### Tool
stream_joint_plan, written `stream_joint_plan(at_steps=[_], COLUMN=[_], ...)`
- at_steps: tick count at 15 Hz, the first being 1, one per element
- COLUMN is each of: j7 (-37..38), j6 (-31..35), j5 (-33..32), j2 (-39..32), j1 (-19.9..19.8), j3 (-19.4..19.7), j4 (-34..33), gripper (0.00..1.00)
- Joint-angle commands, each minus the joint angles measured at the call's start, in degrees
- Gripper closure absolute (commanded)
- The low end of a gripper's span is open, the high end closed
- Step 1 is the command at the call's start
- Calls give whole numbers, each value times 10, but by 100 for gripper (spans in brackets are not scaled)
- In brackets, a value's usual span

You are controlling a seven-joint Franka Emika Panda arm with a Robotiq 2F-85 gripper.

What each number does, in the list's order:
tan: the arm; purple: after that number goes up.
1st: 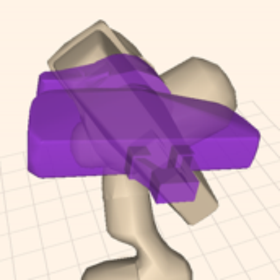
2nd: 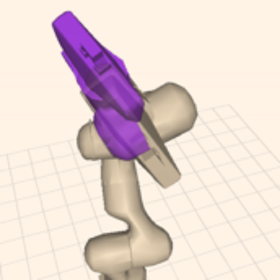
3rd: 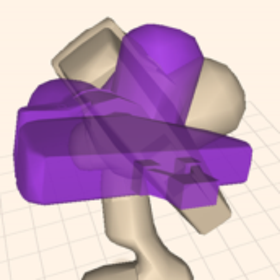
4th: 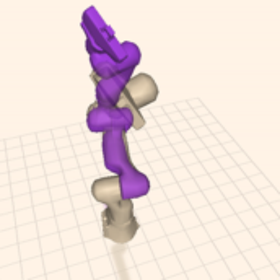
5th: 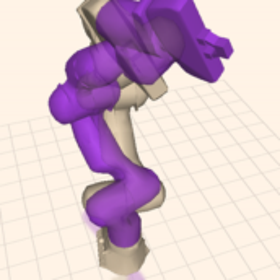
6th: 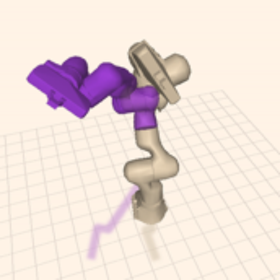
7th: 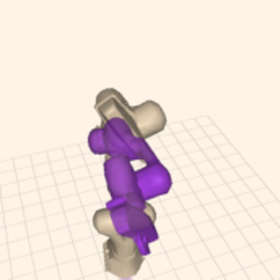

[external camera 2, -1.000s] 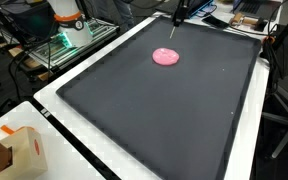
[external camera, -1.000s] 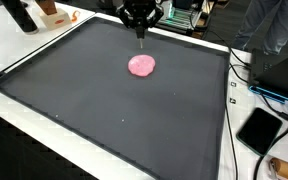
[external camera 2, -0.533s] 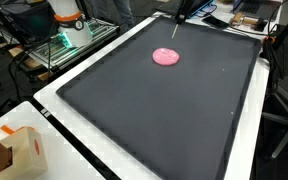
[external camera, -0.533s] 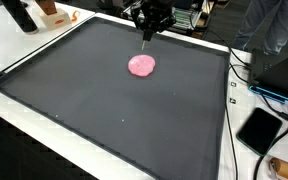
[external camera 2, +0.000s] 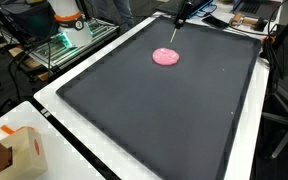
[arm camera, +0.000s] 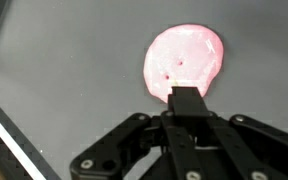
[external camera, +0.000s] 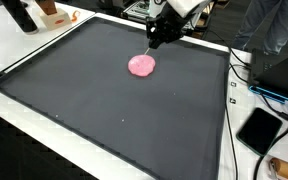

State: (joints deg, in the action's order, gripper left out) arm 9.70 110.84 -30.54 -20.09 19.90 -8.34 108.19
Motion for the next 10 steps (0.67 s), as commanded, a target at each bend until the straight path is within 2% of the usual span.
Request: stream_joint_plan(at_steps=[1, 10], j7=[39, 128], j6=[-29, -71], j5=[-45, -153], j2=[-32, -97], j1=[23, 70], j3=[-1, 1], j4=[-17, -37], gripper=[97, 97])
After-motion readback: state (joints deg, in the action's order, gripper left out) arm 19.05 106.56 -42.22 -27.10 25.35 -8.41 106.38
